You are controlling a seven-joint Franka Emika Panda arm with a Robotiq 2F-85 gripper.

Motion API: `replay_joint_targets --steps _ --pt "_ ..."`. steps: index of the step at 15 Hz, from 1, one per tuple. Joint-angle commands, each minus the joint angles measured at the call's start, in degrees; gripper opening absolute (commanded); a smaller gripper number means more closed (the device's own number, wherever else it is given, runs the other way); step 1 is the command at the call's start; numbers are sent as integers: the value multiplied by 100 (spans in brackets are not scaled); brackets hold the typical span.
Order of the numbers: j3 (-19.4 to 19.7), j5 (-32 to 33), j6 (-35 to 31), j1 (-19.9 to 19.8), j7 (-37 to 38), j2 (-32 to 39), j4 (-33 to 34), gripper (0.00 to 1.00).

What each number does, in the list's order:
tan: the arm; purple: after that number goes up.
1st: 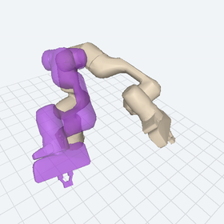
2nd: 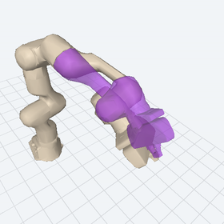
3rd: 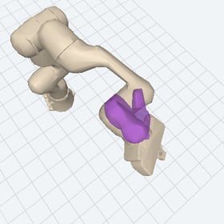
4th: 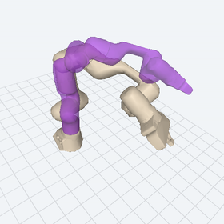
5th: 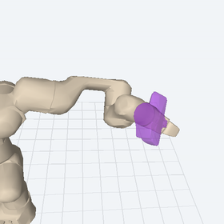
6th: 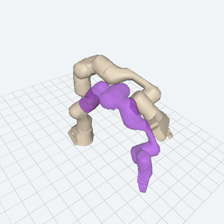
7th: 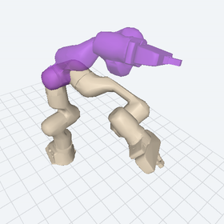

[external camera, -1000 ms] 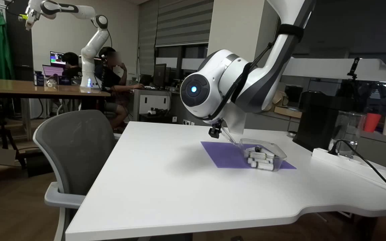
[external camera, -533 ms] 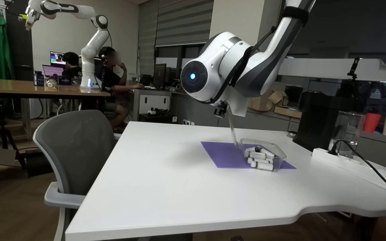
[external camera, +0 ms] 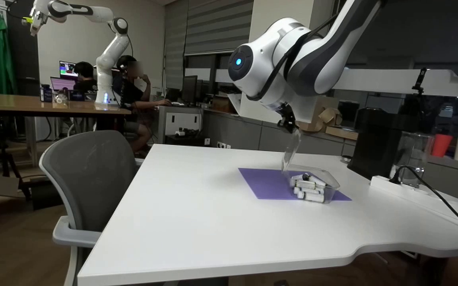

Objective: Close the lid of the clear box

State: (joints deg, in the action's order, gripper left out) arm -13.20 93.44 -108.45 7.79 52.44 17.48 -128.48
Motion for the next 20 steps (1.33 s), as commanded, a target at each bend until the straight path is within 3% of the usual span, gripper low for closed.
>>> replay_joint_targets --steps 1,7,13,17,20 --pt "266 -707 -434 -326 -451 -425 -323 100" --pt "954 -1666 -1084 -925 -977 -710 -561 100" --pt "1251 -2543 -1598 -1105 -1618 -1328 -545 100" --pt "1278 -4422 -2023 -1216 -3420 -1901 -464 100" --pt "1433 -5931 -1650 -1090 -4645 -2171 -291 100"
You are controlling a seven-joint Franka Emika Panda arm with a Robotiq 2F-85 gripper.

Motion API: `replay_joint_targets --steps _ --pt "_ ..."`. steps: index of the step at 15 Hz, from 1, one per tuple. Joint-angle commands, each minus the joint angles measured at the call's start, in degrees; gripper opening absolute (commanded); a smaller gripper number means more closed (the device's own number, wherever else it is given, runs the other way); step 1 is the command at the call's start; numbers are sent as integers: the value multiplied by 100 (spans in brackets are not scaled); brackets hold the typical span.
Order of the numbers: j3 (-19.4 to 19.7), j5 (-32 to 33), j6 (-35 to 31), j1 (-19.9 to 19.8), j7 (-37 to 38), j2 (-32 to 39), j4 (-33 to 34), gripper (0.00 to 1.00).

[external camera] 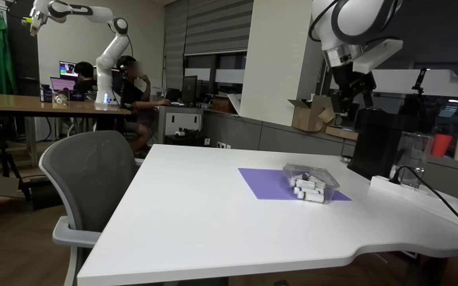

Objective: Close the lid of the clear box

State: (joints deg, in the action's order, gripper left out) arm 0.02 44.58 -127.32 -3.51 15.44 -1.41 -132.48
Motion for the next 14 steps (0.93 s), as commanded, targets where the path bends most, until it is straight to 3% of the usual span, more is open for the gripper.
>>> replay_joint_targets --steps 1,5,9,11,12,14 --pt "143 -1423 365 38 -1242 -332 177 100" --pt "266 -2547 899 6 -2086 -421 434 100" --pt "452 -3578 1023 -31 -2761 -453 555 100" --pt "510 -3871 997 -50 -2922 -478 561 100" --pt "447 -3608 905 -32 -2722 -415 476 100" --pt "489 -3753 905 -46 -2831 -416 500 100"
